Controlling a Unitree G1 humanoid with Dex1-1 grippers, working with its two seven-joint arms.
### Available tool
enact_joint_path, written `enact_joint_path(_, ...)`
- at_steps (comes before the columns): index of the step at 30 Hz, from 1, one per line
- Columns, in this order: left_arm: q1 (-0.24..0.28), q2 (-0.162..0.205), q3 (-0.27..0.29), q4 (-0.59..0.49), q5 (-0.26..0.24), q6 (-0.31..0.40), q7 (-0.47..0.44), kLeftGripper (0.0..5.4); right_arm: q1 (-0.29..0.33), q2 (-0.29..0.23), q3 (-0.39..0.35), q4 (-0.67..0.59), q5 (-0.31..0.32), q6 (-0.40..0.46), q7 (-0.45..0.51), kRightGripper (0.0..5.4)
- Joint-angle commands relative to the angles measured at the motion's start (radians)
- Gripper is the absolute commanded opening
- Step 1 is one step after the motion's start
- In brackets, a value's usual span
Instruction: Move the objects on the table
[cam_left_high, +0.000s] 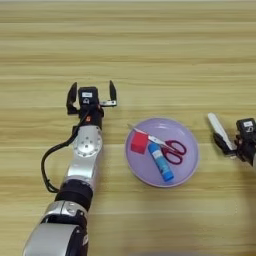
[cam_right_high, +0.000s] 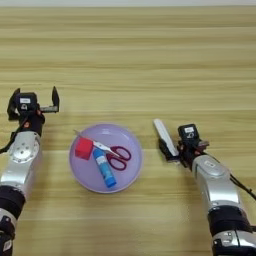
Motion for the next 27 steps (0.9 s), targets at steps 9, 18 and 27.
enact_joint_path(9, -0.015, 0.000, -0.004, 0.002, 0.013, 0.016, 0.005, 5.40, -0.002, 0.007, 0.000, -0.004, 0.003, -0.005, 0.014, 5.38)
enact_joint_path(18, -0.015, 0.001, -0.003, 0.004, 0.013, 0.016, 0.005, 5.40, 0.000, 0.010, 0.003, -0.004, -0.002, -0.005, 0.021, 5.38)
enact_joint_path(27, -0.016, 0.002, -0.003, 0.006, 0.012, 0.016, 0.004, 5.40, -0.001, 0.015, 0.001, -0.004, 0.001, -0.017, 0.023, 5.38)
